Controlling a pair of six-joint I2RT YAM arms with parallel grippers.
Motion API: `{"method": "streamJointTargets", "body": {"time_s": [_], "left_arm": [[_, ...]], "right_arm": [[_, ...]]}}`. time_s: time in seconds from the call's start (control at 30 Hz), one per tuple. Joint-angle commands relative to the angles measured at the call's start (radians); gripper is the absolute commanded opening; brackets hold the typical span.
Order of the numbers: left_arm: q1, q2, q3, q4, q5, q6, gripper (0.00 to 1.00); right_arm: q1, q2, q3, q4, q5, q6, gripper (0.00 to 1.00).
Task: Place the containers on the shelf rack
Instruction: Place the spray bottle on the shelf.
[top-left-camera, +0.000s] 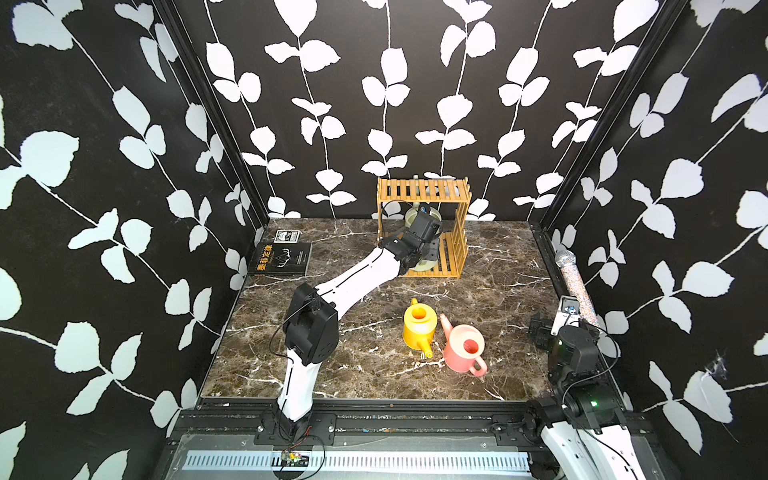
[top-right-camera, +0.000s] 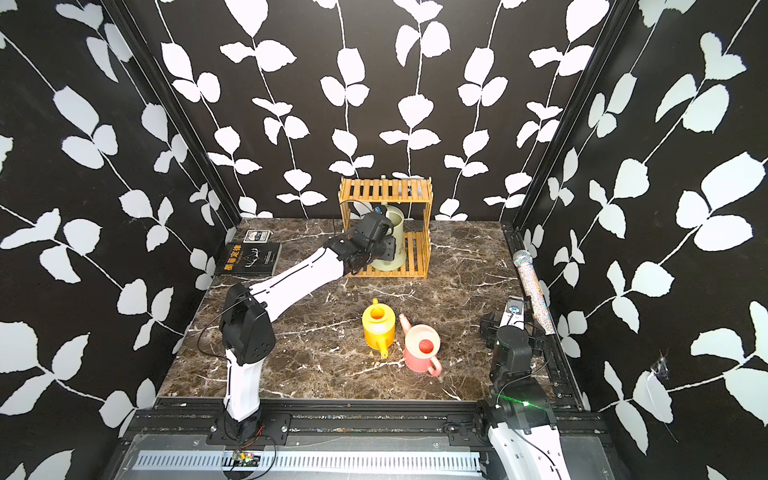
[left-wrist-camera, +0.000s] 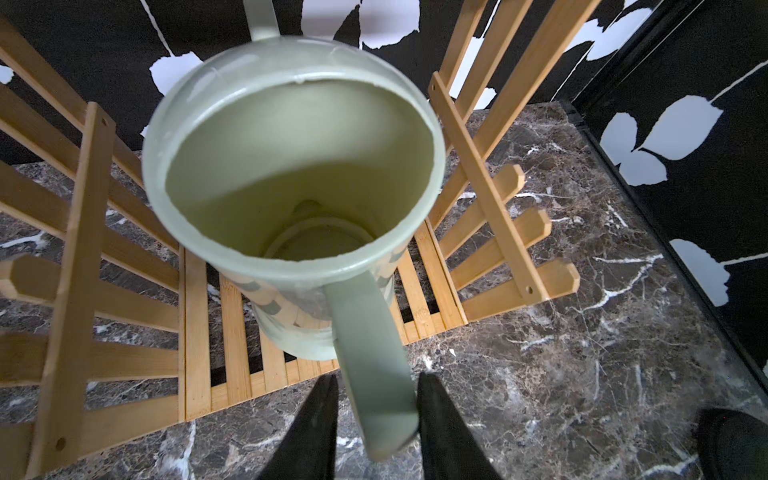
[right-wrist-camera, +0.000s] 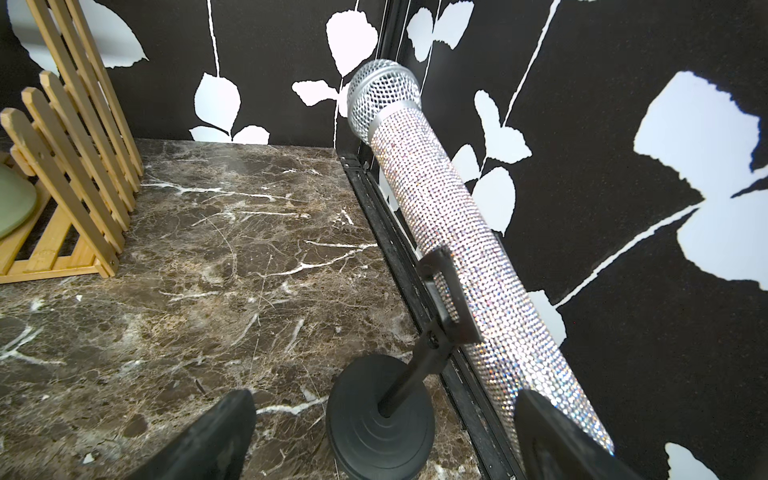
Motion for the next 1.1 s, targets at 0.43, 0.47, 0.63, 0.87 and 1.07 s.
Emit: {"method": "streamJointTargets", "body": {"time_s": [0.43,0.47,0.63,0.87,1.07], "left_arm": [[-0.001,-0.059,-0.016,-0.020,0.000,0.000,0.47],[-0.001,-0.065,-0.016,-0.023,0.001,0.001,0.48],[-0.001,-0.111,-0.047,-0.034,0.005,0.023,0.53],[0.000,-0.201,-0.119,-0.056,-0.015,0.107,0.59],[0.010,-0.298,-0.204,-0.066,-0.035,0.207,0.64]], "right_arm": [[-0.003,-0.008,-0.005,0.032,-0.005,-0.003,0.99],[-0.003,-0.010,-0.006,0.031,-0.005,-0.003,0.99],[-0.003,-0.007,-0.005,0.032,-0.004,-0.002,0.99],[-0.003,-0.012,-0.005,0.027,-0.016,-0.004,0.99],[-0.003,-0.015,-0.003,0.020,-0.032,-0.004,0.99]]}}
